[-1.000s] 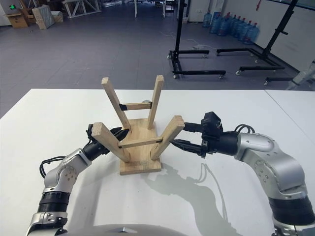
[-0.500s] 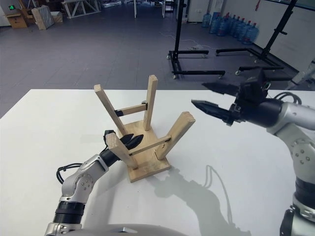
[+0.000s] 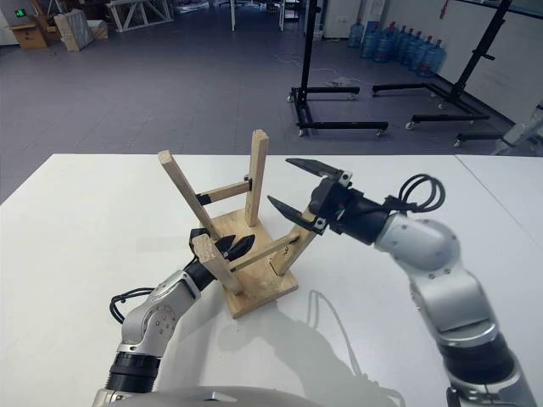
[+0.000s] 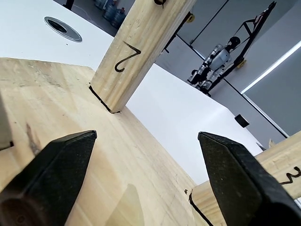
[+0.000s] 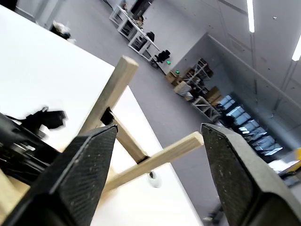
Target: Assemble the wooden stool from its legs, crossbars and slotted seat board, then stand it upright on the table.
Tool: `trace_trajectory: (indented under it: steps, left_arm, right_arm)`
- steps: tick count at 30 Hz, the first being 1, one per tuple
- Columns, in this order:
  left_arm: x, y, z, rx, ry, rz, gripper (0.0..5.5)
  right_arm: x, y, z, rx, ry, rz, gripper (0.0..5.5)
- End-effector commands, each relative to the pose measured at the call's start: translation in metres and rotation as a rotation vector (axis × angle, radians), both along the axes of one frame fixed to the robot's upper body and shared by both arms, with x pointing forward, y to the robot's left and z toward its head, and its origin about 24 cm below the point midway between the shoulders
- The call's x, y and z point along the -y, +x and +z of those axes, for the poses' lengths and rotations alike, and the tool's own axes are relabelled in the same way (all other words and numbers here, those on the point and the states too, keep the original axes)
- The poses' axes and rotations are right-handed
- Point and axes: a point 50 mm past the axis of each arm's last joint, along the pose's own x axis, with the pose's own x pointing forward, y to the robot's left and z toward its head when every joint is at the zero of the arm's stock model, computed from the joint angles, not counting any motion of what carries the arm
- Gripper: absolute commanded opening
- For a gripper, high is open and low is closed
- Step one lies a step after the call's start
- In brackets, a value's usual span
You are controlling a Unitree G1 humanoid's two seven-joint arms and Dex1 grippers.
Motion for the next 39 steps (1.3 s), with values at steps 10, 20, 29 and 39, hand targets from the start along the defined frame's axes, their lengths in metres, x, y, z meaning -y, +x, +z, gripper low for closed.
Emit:
trace_trajectory:
  steps: [10,20,29,39]
  left_arm:
    - [-0.035,0.005,0.015,0.007,-0.014,0.106,3.96]
    - [-0.038,0.011,0.009,0.003,0.015,0.109,3.96]
    - [-0.058,0.015,0.022,0.104,0.041,0.179,3.96]
    - [-0.086,-0.019,0.078,0.355,0.020,0.014,3.96]
  right_arm:
    - [-0.025,-0.027,-0.127,-0.214,-0.570,0.027,3.27]
    - [-0.032,-0.010,-0.106,-0.163,-0.441,-0.029,3.27]
    - [0.004,0.002,0.010,0.100,0.369,0.032,3.27]
    - [0.090,0.022,0.036,-0.086,0.844,-0.099,3.27]
